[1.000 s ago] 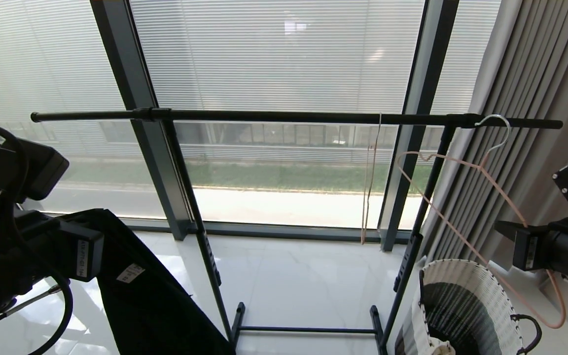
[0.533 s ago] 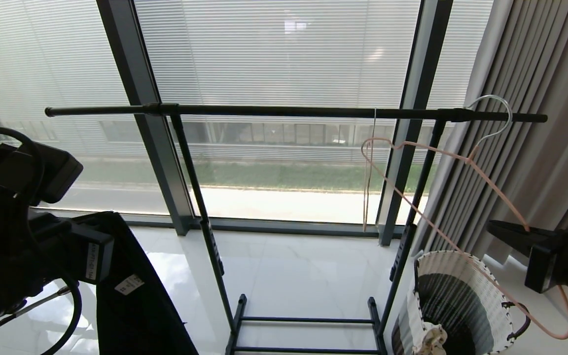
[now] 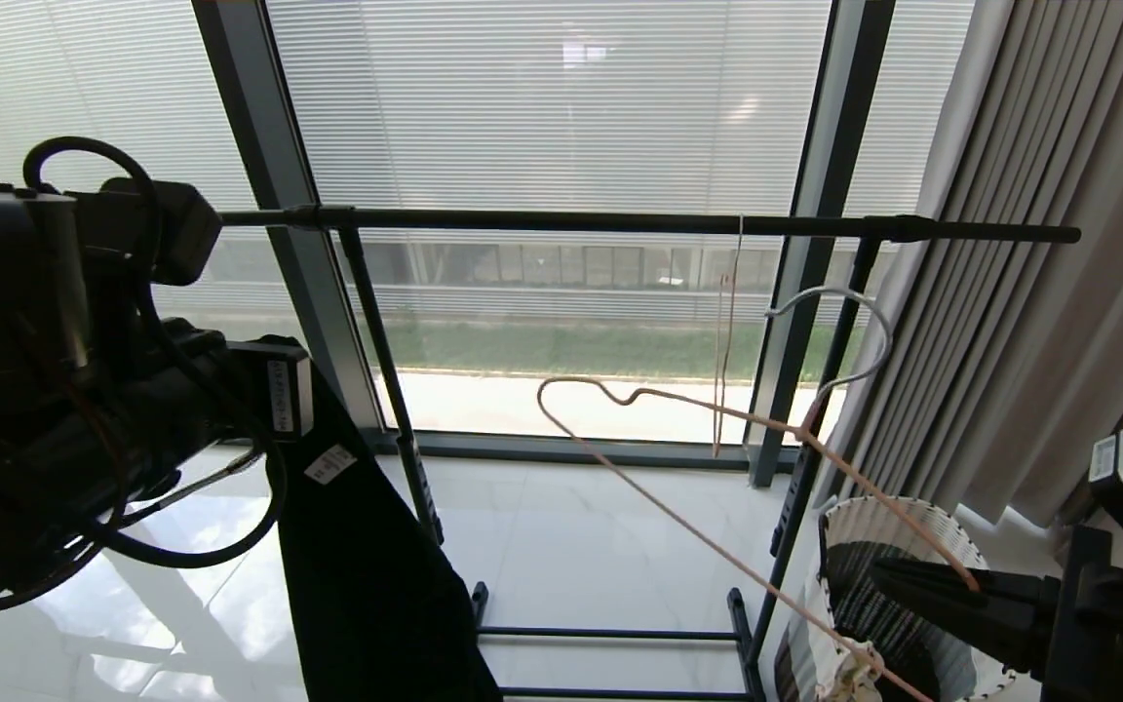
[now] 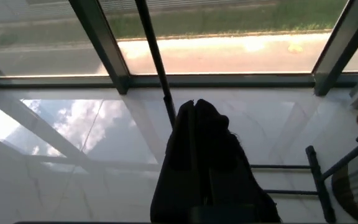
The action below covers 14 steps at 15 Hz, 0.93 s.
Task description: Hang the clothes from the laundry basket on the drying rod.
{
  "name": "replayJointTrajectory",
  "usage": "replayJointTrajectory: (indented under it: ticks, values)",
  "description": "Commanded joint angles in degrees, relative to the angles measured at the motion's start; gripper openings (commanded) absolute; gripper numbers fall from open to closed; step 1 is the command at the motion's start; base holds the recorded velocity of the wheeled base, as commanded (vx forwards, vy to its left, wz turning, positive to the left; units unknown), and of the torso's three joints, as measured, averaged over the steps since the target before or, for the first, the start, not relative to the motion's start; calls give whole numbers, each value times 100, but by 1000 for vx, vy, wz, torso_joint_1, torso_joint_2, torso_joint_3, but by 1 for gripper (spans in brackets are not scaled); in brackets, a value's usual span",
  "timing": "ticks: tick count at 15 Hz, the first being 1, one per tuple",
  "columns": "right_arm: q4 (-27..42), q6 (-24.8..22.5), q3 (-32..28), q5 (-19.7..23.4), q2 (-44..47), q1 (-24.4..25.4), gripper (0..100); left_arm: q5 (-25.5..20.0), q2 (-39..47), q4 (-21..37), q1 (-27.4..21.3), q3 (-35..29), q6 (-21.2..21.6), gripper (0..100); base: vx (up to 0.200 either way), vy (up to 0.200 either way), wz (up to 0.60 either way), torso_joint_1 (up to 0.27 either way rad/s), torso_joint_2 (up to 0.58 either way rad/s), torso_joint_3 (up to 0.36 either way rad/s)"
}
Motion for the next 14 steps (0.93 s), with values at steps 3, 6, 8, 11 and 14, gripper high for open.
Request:
replayJointTrajectory:
  ticks: [3,6,8,11,14]
  values:
    - [-168,-25,56,31,512,693,0,614,887,-23,-850,-377,-353,0,0,0,0,0,0,0]
    - [-247,-25,48,31,495,710,0,649,1124,-278,-912,-385,-353,0,0,0,0,0,0,0]
    - [-247,-25,4,31,495,710,0,816,1308,-550,-780,-447,-335,0,0,0,0,0,0,0]
    - [-247,-34,-58,40,486,710,0,878,1502,-586,-490,-473,-335,0,0,0,0,0,0,0]
    - [-247,-34,-154,49,495,807,0,869,1519,-594,-367,-500,-335,0,0,0,0,0,0,0]
